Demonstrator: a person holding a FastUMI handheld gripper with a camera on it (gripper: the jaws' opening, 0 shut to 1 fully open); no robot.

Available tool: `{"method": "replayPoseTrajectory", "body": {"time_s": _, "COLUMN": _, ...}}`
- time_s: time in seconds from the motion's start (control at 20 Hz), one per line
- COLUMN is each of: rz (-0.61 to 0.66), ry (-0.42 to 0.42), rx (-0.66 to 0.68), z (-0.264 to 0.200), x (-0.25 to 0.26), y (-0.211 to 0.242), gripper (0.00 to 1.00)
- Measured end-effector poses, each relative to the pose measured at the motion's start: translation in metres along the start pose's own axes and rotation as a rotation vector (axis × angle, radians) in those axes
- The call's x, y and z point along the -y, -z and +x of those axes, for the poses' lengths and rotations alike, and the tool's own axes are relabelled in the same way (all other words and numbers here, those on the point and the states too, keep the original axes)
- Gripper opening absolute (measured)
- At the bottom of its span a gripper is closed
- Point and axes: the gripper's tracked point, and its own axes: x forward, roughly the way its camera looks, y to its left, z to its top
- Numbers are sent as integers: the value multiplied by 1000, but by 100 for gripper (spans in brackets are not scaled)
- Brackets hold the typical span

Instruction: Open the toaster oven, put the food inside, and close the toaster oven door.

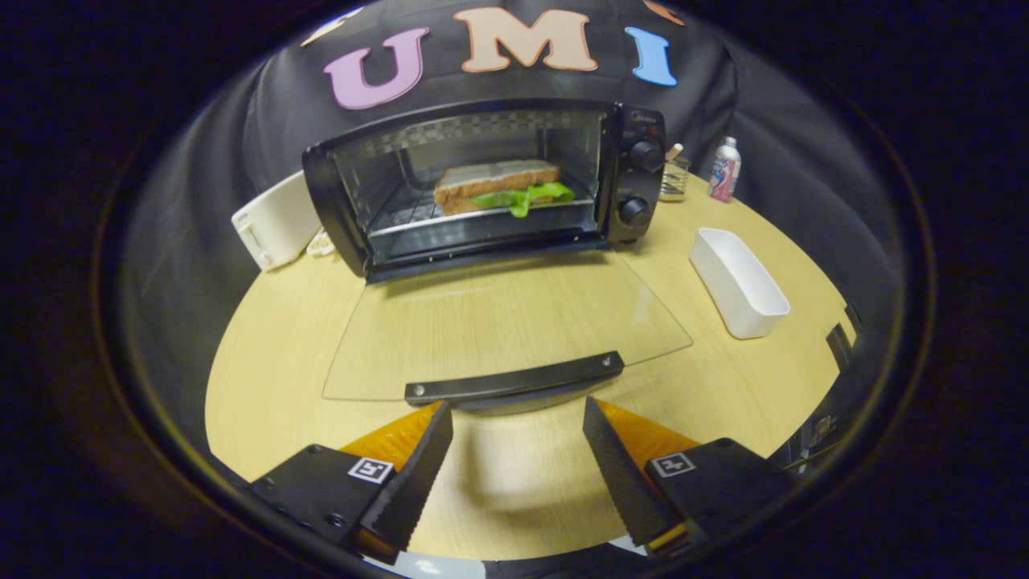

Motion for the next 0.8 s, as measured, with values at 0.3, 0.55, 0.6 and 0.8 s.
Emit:
{"method": "replayPoseTrajectory", "body": {"time_s": 0.3, "rz": -26, "ry": -2, "rx": 15, "z": -5, "x": 1, "y": -6, "gripper": 100}}
{"method": "replayPoseTrajectory", "body": {"time_s": 0.55, "rz": -22, "ry": -17, "rx": 69, "z": -16, "x": -2, "y": -26, "gripper": 99}}
{"method": "replayPoseTrajectory", "body": {"time_s": 0.6, "rz": -18, "ry": -21, "rx": 81, "z": -18, "x": -3, "y": -30, "gripper": 99}}
{"method": "replayPoseTrajectory", "body": {"time_s": 0.8, "rz": 1, "ry": -38, "rx": 136, "z": -26, "x": -6, "y": -54, "gripper": 99}}
